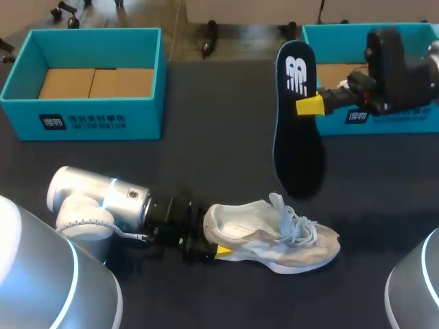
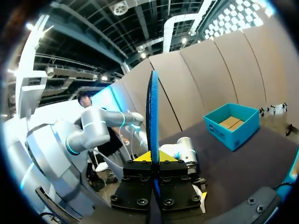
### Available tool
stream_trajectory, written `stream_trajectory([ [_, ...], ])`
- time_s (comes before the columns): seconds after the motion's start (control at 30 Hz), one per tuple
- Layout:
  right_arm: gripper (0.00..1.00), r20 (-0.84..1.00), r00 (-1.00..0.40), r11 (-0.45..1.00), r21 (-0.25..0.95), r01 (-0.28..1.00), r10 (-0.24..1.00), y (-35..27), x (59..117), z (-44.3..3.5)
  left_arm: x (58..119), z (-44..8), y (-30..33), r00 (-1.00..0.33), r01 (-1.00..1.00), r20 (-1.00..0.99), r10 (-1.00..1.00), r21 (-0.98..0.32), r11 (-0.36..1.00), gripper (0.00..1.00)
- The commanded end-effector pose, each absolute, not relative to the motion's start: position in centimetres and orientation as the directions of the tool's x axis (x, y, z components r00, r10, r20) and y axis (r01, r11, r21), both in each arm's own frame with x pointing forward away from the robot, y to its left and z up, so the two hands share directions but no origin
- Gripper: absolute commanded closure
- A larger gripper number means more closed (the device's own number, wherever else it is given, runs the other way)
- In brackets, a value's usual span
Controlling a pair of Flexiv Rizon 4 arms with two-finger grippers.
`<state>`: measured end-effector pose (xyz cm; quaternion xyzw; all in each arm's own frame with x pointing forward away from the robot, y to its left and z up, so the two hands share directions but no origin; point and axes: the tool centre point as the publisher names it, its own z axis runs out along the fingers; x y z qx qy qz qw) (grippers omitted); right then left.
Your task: Take the shoe out of the shoebox, open the shoe tongue, remove and reinsert the insole, then place the shoe into the shoebox
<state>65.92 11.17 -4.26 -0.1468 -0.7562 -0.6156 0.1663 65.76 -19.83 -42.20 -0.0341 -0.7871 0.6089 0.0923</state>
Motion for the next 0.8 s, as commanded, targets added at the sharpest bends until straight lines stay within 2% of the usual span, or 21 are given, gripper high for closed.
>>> stream_trajectory([
  [0.03, 1.00, 0.430, -0.899, 0.199, 0.876, 0.439, 0.085, 10.6, 62.8, -2.2, 66.0, -42.5, -19.8, -0.980, -0.058, 0.104, 0.168, -0.965, 0.257, 1.00],
  [0.23, 1.00, 0.447, -0.890, 0.167, 0.874, 0.456, 0.091, 10.7, 61.5, 0.0, 66.0, -42.5, -19.8, -0.980, -0.058, 0.104, 0.168, -0.965, 0.257, 1.00],
  [0.33, 1.00, 0.483, -0.873, 0.093, 0.868, 0.488, 0.064, 11.0, 60.7, 0.9, 66.0, -42.5, -19.8, -0.980, -0.058, 0.104, 0.168, -0.965, 0.257, 1.00],
  [0.8, 1.00, 0.493, -0.868, 0.100, 0.862, 0.496, 0.059, 11.2, 60.0, 0.6, 66.0, -42.5, -19.8, -0.980, -0.058, 0.104, 0.168, -0.965, 0.257, 1.00],
])
